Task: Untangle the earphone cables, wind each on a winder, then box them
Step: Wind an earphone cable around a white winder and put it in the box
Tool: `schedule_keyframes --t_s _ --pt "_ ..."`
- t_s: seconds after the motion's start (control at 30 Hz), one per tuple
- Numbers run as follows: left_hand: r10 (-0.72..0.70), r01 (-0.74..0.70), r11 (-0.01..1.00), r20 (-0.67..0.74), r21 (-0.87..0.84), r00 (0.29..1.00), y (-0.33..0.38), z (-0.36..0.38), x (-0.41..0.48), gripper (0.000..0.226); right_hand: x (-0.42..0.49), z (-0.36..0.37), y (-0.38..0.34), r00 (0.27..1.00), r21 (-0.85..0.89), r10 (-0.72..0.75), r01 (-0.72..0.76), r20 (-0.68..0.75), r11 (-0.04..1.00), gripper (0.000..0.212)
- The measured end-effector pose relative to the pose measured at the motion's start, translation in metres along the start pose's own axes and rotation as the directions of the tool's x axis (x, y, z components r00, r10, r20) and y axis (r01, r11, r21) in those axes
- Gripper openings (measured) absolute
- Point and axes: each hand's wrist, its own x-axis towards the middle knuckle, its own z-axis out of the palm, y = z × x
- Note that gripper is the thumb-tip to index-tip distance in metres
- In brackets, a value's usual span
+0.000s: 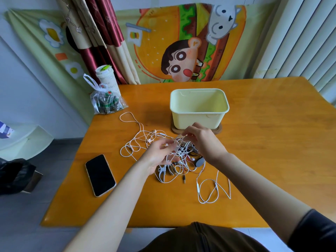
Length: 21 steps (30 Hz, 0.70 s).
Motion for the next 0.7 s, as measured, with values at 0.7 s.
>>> schedule_keyframes --t_s 0.7 --pt "0.085 -0.087 0.985 0.017 0.151 0.996 0.0087 -0.0083 0.0006 0.015 0.0073 0.002 0.0035 0.993 -0.039 -0.046 0.042 -0.112 0.998 0.014"
